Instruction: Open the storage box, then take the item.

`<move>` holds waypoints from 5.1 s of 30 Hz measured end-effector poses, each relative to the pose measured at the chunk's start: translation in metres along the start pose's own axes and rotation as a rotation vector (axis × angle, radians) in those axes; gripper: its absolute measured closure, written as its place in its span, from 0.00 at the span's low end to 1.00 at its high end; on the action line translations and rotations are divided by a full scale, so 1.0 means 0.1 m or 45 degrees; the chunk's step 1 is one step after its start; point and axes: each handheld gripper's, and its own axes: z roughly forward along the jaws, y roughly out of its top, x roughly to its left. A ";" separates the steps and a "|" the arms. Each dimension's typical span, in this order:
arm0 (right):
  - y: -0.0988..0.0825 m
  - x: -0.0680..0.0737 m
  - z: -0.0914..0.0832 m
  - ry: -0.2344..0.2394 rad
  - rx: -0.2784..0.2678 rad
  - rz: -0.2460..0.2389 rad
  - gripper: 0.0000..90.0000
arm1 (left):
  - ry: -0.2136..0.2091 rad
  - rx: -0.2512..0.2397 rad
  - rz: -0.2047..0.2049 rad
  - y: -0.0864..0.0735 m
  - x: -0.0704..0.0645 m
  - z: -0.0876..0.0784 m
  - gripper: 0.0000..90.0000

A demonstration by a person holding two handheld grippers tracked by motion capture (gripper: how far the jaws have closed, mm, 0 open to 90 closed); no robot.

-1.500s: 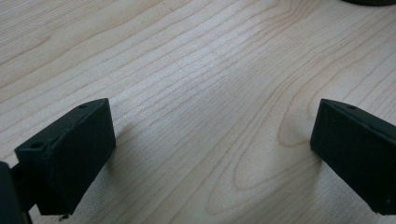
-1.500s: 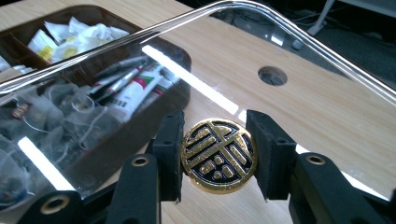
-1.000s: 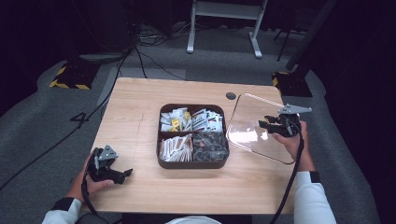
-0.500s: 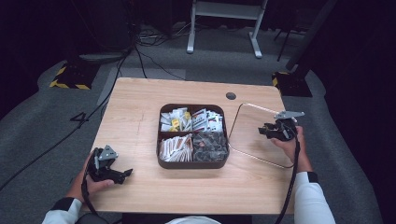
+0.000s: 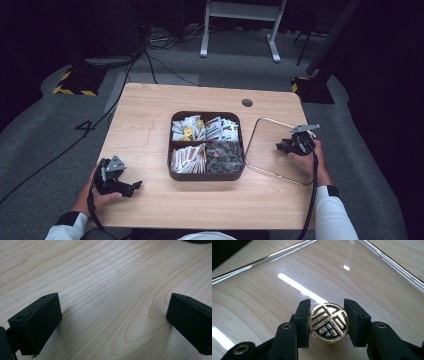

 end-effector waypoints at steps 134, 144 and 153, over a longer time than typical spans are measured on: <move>1.75 1.56 0.91 0.238 -0.040 -0.203 0.36 | 0.006 -0.002 -0.016 0.00 0.00 0.00 0.01; 1.81 1.64 0.92 0.233 -0.063 -0.214 0.44 | 0.007 -0.001 -0.016 0.00 0.00 0.00 0.01; 1.79 1.60 1.01 0.284 -0.023 -0.173 0.72 | 0.007 -0.001 -0.019 0.00 0.00 0.00 0.01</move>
